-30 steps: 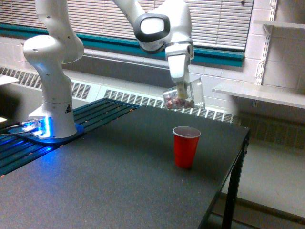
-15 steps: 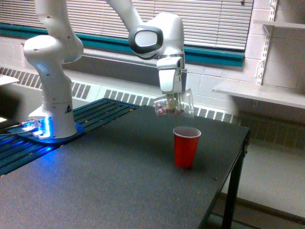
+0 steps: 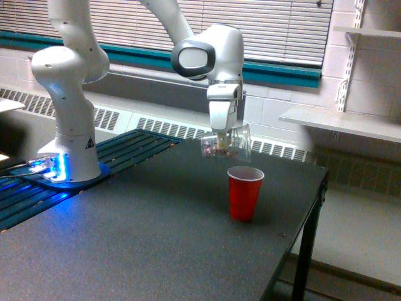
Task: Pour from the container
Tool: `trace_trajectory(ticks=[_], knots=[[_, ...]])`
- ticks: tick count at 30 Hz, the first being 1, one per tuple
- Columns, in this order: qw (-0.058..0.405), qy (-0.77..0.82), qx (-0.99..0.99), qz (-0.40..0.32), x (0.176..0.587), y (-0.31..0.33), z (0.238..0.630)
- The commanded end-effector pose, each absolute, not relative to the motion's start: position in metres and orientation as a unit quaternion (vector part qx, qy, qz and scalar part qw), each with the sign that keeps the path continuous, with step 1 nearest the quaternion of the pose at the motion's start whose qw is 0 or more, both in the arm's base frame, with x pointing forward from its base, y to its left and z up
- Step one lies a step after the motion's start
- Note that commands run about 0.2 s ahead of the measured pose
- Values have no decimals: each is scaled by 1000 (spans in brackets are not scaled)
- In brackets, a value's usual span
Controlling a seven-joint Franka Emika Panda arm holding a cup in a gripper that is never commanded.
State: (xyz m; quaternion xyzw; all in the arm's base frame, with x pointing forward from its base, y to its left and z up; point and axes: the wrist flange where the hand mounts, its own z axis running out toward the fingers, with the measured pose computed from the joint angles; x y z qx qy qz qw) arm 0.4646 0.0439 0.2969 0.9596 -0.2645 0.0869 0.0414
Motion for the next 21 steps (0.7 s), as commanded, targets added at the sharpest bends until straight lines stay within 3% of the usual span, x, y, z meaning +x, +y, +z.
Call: trace_trajectory(ticks=[1, 21], knots=[[45, -228, 970, 70, 466, 47, 297], [58, -212, 975, 20, 463, 36, 297]])
